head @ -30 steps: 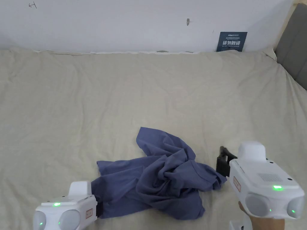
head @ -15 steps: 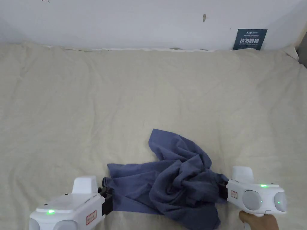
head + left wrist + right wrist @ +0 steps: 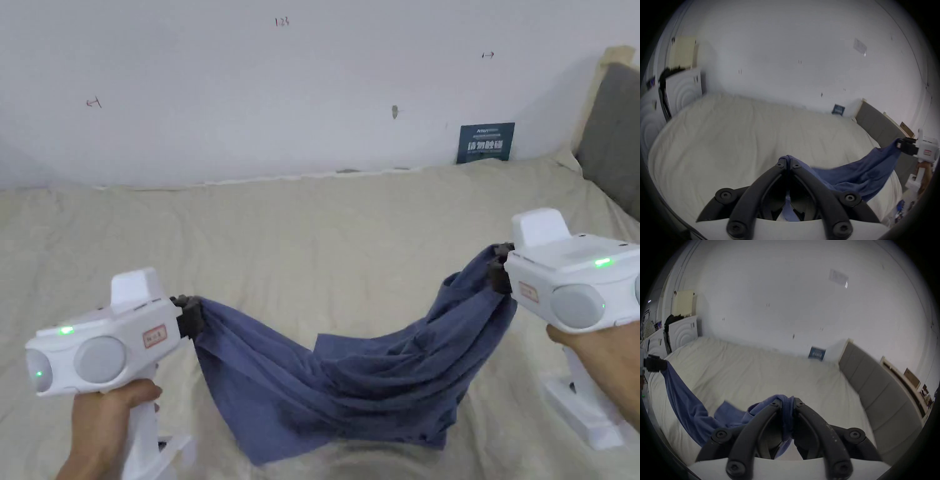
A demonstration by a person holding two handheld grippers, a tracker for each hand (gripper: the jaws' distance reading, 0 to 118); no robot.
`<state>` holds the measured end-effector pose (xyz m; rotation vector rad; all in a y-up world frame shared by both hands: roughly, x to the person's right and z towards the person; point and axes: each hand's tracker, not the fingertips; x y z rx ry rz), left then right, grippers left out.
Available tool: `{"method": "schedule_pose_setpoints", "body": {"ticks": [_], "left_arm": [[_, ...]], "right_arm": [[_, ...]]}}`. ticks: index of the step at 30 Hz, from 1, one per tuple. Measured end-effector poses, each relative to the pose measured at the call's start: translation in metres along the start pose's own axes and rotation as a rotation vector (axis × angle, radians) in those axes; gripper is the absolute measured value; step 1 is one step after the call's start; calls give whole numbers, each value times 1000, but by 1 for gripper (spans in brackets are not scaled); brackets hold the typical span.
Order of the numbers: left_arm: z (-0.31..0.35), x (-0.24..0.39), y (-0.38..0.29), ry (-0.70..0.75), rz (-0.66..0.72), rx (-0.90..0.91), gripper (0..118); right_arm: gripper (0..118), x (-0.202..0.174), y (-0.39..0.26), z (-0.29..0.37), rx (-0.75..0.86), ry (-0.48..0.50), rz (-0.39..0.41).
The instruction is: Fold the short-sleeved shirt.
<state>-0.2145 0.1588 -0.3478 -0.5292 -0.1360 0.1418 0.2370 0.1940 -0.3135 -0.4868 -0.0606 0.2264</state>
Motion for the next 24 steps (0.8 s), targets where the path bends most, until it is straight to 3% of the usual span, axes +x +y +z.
{"method": "schedule_pose_setpoints", "body": {"ticks": [7,8,11,12,16,17,21,24], "left_arm": [[-5,2,144,92,-72,150,3],[-7,1,162,138,-94,180,3],[-15,-2,204,176,-56,226,3],[-18,-3,217,209,-59,246,3],[-32,-7,249,274,-47,304,3],[-38,-7,253,278,-53,310,3],[-69,-14,248,281,6,283,3],[-97,-19,223,309,-40,242,3]], "right_arm": [[14,28,110,12,179,-81,41],[14,19,69,8,196,-93,56],[14,20,70,8,227,-118,43],[14,38,122,-2,239,-128,32],[14,36,113,-5,276,-151,-28],[14,56,162,-21,283,-140,-51],[14,60,168,-52,276,-121,-127],[14,55,144,-76,229,-100,-190]]}}
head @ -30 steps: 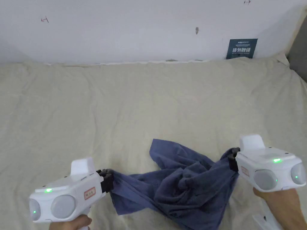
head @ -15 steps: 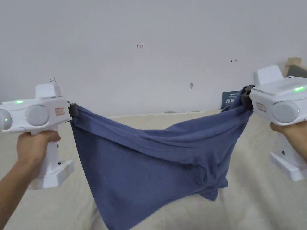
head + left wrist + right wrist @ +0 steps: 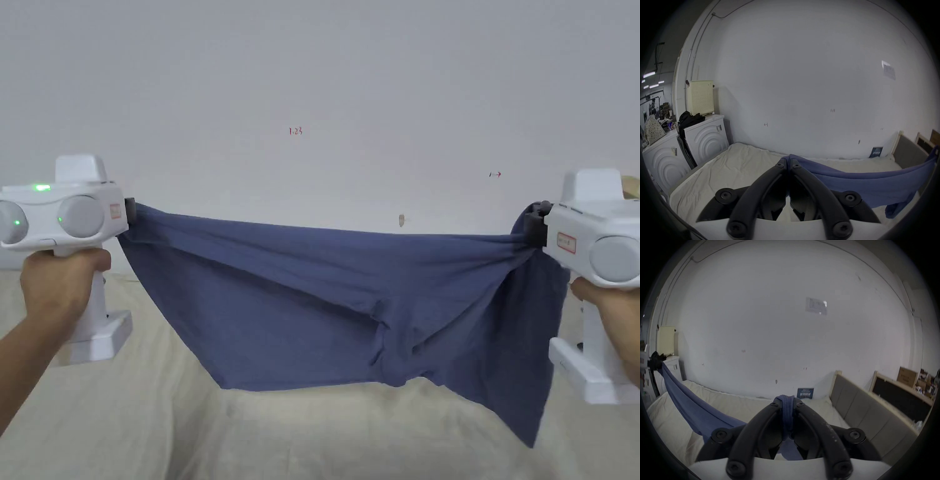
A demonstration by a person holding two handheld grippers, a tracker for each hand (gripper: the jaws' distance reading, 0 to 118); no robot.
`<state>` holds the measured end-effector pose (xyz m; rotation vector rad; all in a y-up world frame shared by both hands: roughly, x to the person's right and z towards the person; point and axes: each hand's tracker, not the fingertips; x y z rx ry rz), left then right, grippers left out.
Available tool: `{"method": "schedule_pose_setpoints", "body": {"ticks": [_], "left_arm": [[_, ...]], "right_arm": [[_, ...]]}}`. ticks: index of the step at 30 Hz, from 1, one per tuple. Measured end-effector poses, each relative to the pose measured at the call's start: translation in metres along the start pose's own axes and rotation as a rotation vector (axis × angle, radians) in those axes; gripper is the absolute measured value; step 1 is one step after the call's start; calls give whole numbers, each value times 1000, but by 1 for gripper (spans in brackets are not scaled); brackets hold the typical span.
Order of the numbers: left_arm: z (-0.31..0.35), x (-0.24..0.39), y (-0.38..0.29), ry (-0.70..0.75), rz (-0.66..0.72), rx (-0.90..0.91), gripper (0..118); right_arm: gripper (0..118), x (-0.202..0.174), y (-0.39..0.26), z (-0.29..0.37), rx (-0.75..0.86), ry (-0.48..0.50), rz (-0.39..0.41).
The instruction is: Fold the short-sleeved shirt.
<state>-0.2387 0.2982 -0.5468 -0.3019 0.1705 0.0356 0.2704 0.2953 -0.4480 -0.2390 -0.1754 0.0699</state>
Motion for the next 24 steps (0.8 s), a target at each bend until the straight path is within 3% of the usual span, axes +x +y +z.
{"method": "schedule_pose_setpoints", "body": {"ticks": [3,11,18,24], "left_arm": [[-18,1,-44,17,-46,-49,3],[-24,-21,-184,52,-88,-254,3],[34,-76,-310,39,-53,-443,3],[120,-112,-374,27,-48,-549,3]], "right_arm": [[14,-12,-45,-9,-83,10,-49],[14,-19,-168,-22,-278,47,-68],[14,-2,-267,33,-434,68,-91],[14,8,-326,114,-496,74,-126]]}}
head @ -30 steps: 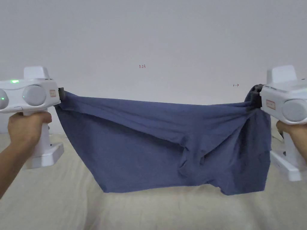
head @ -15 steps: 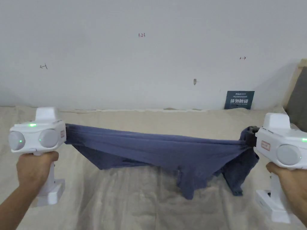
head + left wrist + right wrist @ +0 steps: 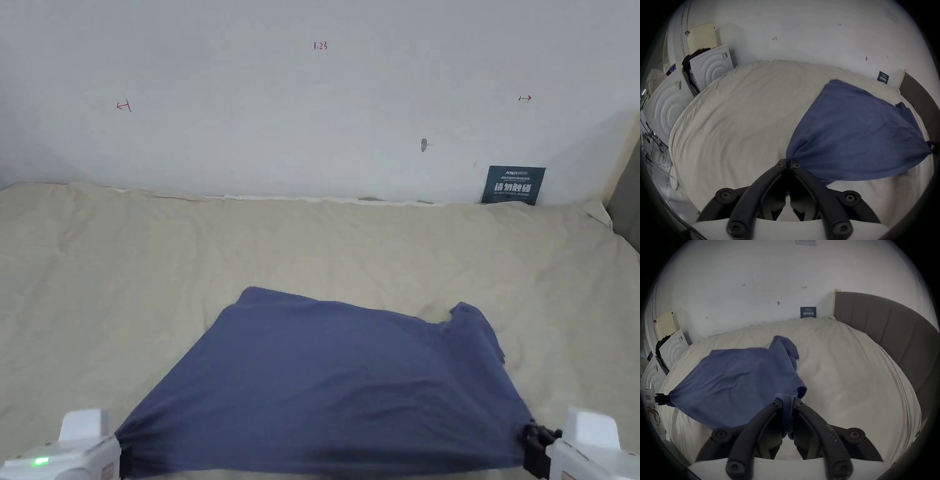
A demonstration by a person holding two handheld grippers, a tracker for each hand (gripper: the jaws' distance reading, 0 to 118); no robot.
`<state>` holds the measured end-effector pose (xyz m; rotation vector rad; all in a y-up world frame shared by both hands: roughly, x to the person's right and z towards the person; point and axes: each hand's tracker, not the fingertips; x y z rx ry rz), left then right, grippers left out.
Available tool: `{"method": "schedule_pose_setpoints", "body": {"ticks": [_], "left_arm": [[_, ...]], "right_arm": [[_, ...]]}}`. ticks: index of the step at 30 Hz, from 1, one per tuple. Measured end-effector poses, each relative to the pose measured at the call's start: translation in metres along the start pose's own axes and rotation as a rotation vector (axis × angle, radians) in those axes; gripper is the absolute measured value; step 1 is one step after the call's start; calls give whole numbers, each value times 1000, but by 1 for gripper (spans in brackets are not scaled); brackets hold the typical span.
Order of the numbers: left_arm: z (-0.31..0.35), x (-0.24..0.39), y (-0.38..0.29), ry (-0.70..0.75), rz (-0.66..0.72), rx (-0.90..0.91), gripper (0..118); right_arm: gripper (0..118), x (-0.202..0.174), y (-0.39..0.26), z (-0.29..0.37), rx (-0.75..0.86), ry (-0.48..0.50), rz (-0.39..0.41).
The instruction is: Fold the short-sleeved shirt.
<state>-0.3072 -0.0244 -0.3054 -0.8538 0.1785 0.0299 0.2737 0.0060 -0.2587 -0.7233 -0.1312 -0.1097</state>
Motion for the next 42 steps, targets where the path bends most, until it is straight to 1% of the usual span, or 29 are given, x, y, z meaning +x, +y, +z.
{"method": "schedule_pose_setpoints", "body": {"ticks": [3,5,8,13,17,20,21,22,23,24,25,26,27,28,29,31,33,36,39,40,41,42], "left_arm": [[22,-12,-34,3,-1,-17,3],[34,-24,-56,0,1,-33,3],[47,-35,-87,-1,-3,-88,3],[60,-44,-116,19,-12,-157,3],[64,-47,-128,38,-16,-197,3],[62,-44,-129,43,-16,-215,3],[61,-42,-127,46,-18,-219,7],[62,-40,-124,54,-21,-220,16],[64,-38,-120,59,-24,-219,32],[68,-37,-115,61,-23,-212,69],[74,-36,-108,37,-11,-179,93],[82,-32,-99,-3,3,-135,111],[91,-28,-90,-13,19,-90,117],[102,-23,-79,-8,32,-26,115],[113,-17,-66,-3,39,29,115],[138,-5,-44,-19,47,127,115],[163,7,-25,-32,49,265,115],[197,26,-3,-51,57,470,115],[220,46,13,-73,54,606,114],[226,53,16,-79,54,649,113],[232,61,17,-85,62,684,109],[233,66,19,-105,54,710,97]], "right_arm": [[13,8,-30,20,-26,-12,3],[13,7,-54,40,-52,-21,-1],[13,10,-85,57,-89,-27,33],[13,11,-126,71,-214,-33,46],[13,14,-148,68,-279,-38,20],[13,13,-154,65,-280,-45,-10],[13,12,-151,66,-279,-44,-20],[17,12,-145,68,-280,-49,-27],[25,10,-138,72,-272,-52,-23],[41,5,-131,77,-259,-60,-15],[56,2,-120,84,-207,-54,4],[74,-1,-108,91,-162,-47,20],[95,-5,-96,97,-123,-44,29],[105,-7,-82,103,-69,-44,39],[107,-12,-68,113,-4,-54,45],[107,-20,-43,132,104,-60,67],[107,-32,-20,155,205,-58,81],[107,-43,7,181,345,-50,80],[106,-53,23,202,462,-66,87],[104,-56,27,205,500,-77,98],[99,-60,30,210,531,-96,107],[85,-64,31,213,553,-117,119]]}}
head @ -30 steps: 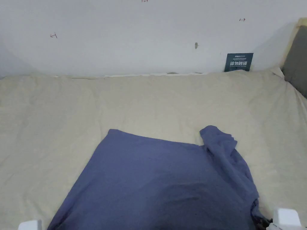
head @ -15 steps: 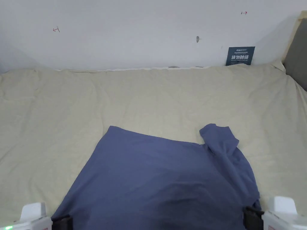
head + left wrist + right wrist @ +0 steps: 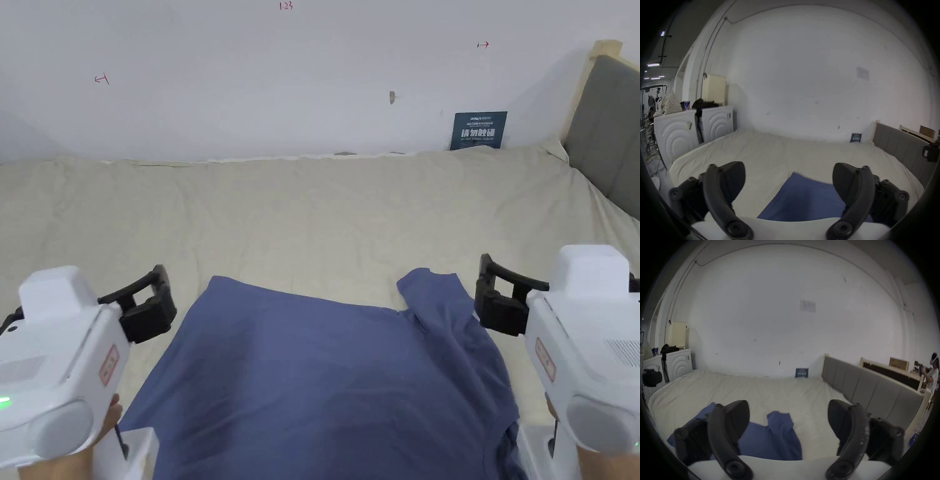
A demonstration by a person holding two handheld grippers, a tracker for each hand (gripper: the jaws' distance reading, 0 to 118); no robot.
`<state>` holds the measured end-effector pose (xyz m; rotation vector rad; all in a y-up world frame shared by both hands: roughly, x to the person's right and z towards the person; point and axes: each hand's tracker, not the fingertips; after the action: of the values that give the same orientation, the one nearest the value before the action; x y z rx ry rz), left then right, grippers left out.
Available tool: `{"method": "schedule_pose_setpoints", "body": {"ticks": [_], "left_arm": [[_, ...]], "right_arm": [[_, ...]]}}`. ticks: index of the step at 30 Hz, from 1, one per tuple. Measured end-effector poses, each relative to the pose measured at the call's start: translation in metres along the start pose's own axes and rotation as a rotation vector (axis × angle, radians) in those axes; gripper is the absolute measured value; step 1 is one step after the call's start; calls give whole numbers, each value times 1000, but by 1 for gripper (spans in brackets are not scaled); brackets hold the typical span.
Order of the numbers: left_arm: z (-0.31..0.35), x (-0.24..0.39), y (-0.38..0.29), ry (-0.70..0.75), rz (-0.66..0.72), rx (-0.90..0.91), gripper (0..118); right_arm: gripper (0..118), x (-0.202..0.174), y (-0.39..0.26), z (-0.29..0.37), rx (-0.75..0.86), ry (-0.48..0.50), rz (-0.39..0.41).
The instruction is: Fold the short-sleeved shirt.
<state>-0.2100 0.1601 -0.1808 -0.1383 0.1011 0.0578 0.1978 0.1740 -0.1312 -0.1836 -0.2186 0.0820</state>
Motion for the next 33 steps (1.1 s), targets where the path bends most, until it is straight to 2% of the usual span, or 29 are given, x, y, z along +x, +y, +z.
{"method": "schedule_pose_setpoints", "body": {"ticks": [3,4,5,6,10,13,16,25,28,33], "left_arm": [[2,20,1,-48,-45,41,81],[-2,26,-1,-58,-58,33,57],[-4,32,-2,-73,-69,23,27],[-6,37,-4,-80,-76,15,1],[-21,47,-9,-116,-59,-19,0],[-40,52,-9,-133,-96,-63,0],[-70,55,-10,-151,-103,-165,0],[-220,49,-30,-284,-30,-506,0],[-273,47,-44,-273,-23,-591,0],[-350,49,-73,-219,-172,-688,1]], "right_arm": [[64,-7,3,5,41,-7,9],[40,-10,3,6,47,-9,9],[15,-11,4,7,51,-16,16],[2,-11,2,7,55,-15,7],[1,-13,0,5,61,-17,33],[1,-12,0,1,53,-9,34],[1,-12,-2,-11,41,-1,33],[2,-22,-13,-68,-21,10,47],[2,-25,-20,-90,-44,5,48],[2,-31,-36,-125,-98,3,64]]}}
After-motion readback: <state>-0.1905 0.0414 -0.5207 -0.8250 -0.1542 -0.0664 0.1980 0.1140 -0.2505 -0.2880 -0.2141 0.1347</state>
